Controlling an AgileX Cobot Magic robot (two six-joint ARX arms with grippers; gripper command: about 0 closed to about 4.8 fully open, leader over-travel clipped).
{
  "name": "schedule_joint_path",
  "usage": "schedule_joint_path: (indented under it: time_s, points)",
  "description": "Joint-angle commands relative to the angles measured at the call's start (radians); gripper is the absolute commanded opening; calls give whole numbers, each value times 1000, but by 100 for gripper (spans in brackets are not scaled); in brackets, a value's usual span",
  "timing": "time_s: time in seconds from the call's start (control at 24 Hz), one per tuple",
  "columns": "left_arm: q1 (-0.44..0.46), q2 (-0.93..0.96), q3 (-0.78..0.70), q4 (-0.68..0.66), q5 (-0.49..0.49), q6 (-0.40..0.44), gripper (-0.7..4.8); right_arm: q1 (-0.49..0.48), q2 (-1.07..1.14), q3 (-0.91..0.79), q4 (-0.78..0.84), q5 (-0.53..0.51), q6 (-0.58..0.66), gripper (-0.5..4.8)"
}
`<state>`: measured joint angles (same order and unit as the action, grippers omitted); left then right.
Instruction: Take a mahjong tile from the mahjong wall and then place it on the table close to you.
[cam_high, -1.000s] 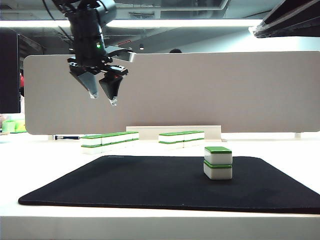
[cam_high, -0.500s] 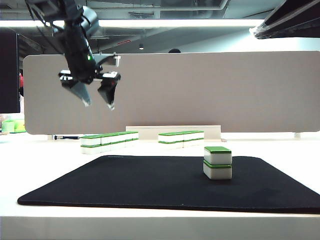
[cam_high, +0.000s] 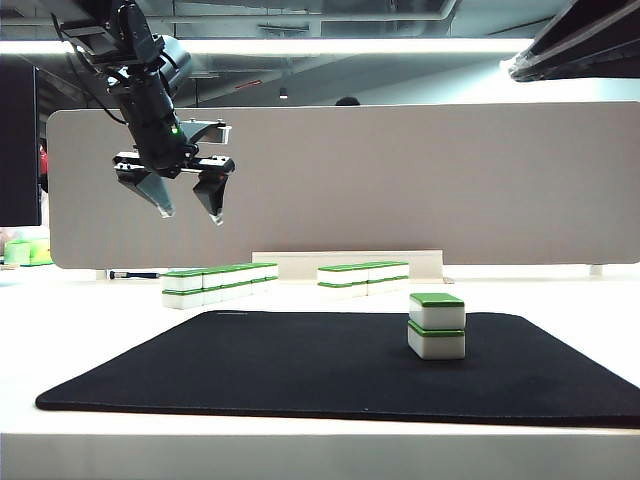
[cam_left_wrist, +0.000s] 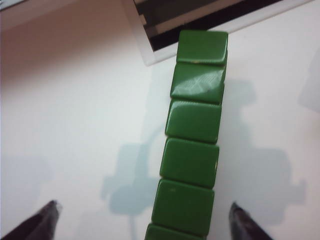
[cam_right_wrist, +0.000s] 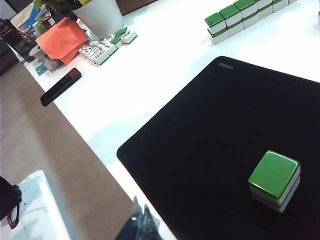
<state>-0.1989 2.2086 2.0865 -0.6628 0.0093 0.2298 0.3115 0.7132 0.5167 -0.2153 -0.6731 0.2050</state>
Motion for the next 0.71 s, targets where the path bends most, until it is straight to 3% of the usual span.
schedule_joint_path:
  time_s: [0.04,0.12,0.33,0.71]
  points:
    - [8,21,50,-28,42,-43,441,0,-1,3,13,2,1,-1]
    - [8,21,48,-48,43,-47,440,0,-1,3,14,2,1,-1]
    - [8,25,48,-262,37,-15,440,0,-2,3,14,1,1,-1]
    - [7,72,48,-301,10,51,441,0,-2,3,13,1,1,-1]
